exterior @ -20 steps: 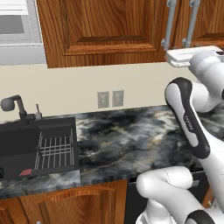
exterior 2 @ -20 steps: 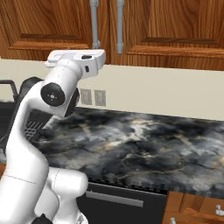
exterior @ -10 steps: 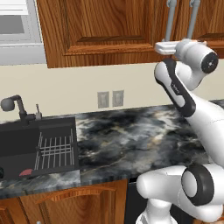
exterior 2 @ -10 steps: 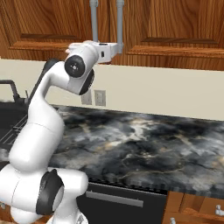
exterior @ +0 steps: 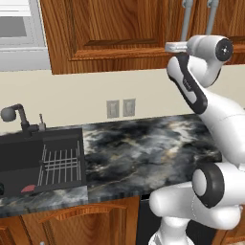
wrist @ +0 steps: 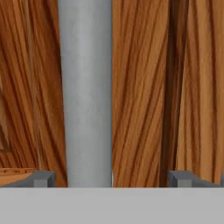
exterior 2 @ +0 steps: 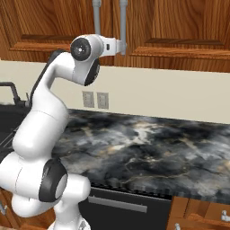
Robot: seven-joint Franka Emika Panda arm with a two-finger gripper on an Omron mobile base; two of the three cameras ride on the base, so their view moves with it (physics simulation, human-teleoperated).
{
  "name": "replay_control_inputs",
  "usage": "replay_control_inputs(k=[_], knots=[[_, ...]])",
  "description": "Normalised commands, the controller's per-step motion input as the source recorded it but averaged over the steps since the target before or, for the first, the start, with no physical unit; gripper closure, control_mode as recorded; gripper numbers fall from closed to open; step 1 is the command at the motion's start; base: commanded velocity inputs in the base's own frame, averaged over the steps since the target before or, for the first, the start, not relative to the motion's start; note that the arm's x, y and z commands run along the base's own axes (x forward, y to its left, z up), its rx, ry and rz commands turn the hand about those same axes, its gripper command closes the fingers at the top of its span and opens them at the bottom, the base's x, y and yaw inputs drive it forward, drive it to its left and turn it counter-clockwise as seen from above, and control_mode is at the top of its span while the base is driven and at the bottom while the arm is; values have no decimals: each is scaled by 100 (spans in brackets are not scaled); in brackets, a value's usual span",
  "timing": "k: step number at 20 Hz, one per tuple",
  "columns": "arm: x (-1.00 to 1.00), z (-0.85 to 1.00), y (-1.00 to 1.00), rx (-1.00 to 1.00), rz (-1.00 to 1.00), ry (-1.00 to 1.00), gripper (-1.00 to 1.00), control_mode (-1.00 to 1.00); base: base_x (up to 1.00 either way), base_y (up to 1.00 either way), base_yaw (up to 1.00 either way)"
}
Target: Open the cabinet directly in front. Then move the liquor and the mug to the dining counter with the candle on it.
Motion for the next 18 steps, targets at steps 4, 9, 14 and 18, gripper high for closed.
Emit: replay_control_inputs(k=[4, 9, 14, 18], knots=[[47, -9, 1, 0, 0, 3, 100, -100, 0, 0, 0], [0, 0, 0, 0, 0, 0, 100, -100, 0, 0, 0], [-33, 0, 7, 0, 0, 0, 100, -100, 0, 0, 0], [-88, 12, 30, 0, -1, -6, 100, -100, 0, 0, 0]])
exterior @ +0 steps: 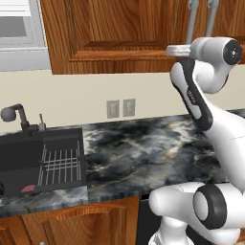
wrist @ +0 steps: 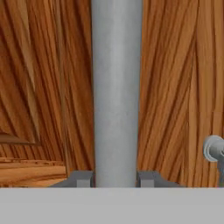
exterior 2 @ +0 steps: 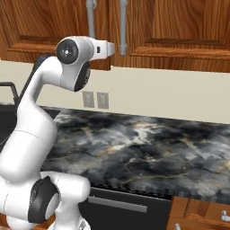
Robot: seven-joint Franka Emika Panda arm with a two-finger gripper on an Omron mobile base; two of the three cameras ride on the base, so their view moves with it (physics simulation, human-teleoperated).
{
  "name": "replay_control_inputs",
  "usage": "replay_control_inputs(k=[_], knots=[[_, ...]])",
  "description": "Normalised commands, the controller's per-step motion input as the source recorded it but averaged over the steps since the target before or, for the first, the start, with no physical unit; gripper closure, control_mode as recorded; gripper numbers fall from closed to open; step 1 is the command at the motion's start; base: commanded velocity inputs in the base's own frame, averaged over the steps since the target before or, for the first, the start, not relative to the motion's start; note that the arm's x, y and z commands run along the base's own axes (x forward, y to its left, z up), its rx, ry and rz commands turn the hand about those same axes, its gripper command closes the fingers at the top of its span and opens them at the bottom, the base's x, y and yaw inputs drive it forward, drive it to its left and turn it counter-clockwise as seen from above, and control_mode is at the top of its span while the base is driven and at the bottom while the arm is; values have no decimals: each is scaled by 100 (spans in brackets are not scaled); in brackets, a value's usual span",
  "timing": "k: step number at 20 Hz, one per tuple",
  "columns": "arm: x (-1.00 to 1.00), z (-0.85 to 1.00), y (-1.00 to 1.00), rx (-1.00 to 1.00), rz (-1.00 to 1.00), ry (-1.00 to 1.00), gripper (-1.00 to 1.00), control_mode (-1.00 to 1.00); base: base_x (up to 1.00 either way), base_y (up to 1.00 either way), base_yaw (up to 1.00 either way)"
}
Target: Open the cabinet directly in front. Then move the liquor and the mug to the dining counter with the candle on it.
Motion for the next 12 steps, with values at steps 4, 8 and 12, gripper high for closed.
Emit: replay_control_inputs(k=[4, 8, 12], knots=[[-100, 29, 45, 0, -3, -6, 100, -100, 0, 0, 0], [-100, 42, 48, 0, -6, -8, 100, -100, 0, 0, 0], [-100, 46, 59, 0, -10, -5, 100, -100, 0, 0, 0]])
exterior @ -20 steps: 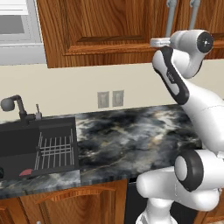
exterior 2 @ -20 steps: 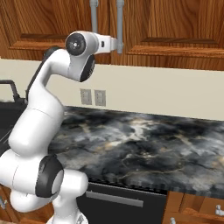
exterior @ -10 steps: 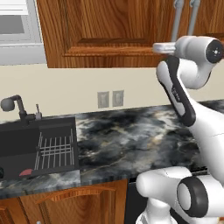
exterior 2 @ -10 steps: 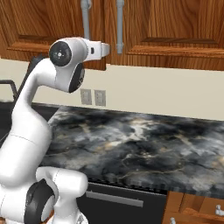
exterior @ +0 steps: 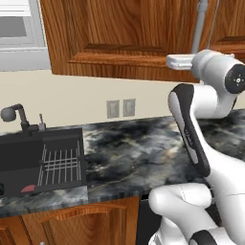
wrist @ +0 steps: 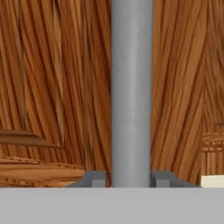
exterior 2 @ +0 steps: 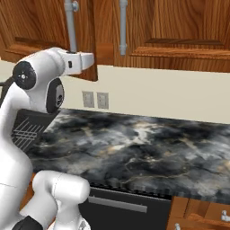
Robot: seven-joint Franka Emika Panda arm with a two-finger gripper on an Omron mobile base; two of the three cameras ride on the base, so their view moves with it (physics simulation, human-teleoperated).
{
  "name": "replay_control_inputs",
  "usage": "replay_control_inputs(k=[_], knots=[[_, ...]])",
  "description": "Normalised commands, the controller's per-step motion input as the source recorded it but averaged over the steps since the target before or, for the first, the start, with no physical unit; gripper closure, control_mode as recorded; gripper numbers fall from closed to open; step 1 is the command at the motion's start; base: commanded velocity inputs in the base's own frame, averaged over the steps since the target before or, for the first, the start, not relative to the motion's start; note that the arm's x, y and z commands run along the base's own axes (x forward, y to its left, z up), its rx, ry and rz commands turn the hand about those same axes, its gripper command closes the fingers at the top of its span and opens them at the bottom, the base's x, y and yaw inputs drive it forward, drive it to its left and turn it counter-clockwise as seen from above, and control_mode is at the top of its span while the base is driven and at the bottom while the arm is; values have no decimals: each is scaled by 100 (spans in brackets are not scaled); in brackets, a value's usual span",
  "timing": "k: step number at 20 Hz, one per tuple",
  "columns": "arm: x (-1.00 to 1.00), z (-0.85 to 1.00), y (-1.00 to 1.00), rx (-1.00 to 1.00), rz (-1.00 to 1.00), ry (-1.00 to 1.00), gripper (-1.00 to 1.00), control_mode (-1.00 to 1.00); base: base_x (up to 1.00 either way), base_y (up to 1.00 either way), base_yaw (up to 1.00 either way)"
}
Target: Open the cabinet directly in front. Then move the liquor and the mug to the dining counter with the candle on it.
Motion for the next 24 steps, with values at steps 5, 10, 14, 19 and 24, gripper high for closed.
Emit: replay_control_inputs(k=[5, 10, 14, 19, 24], knots=[[-100, 46, 79, 0, -18, -1, 100, -100, 0, 0, 0], [-99, 39, 97, 0, -22, 0, 100, -100, 0, 0, 0], [-93, 23, 100, -3, -21, 0, 100, -100, 0, 0, 0], [-66, -1, 100, -8, -13, 0, 100, -100, 0, 0, 0], [-56, 0, 100, -7, -12, 0, 100, -100, 0, 0, 0]])
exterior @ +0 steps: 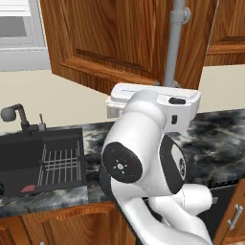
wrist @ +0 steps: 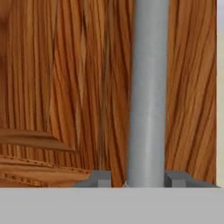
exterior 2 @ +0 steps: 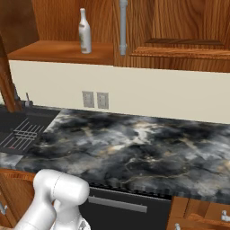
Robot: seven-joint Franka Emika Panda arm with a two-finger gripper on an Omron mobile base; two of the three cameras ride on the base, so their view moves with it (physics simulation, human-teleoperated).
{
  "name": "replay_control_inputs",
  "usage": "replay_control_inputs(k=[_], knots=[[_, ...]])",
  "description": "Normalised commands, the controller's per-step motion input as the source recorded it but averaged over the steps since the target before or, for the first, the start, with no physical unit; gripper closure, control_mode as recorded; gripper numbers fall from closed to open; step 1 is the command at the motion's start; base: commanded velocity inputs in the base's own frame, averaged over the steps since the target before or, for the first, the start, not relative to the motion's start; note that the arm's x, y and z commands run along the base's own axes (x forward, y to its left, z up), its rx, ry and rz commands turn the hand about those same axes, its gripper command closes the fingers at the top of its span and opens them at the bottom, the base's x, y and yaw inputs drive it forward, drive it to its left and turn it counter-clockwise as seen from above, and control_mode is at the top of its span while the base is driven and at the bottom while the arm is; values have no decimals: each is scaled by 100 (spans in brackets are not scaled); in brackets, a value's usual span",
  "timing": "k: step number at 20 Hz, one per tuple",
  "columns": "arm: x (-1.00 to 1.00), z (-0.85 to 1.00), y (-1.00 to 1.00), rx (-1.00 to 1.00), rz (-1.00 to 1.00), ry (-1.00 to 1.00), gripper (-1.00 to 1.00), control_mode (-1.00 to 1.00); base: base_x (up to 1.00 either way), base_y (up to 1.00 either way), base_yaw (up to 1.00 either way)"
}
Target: Open the cabinet directly in front. Then move the liquor and the mug to the dining counter with the candle on it.
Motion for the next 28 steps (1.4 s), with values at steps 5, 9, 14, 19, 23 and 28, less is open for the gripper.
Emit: replay_control_inputs(k=[5, 9, 14, 19, 23, 28], knots=[[-1, 0, 21, -4, -1, 0, -100, -100, 0, 0, 0], [-72, -18, 1, 0, 0, -1, -100, -100, 0, 0, 0], [-100, -5, -3, 0, 1, -19, -100, -100, 0, 0, 0], [-100, 28, -88, 28, 17, -19, -100, -100, 0, 0, 0], [-89, 17, -100, 34, 34, -5, -100, -100, 0, 0, 0], [-14, 6, -97, 17, 45, -3, -100, -100, 0, 0, 0]])
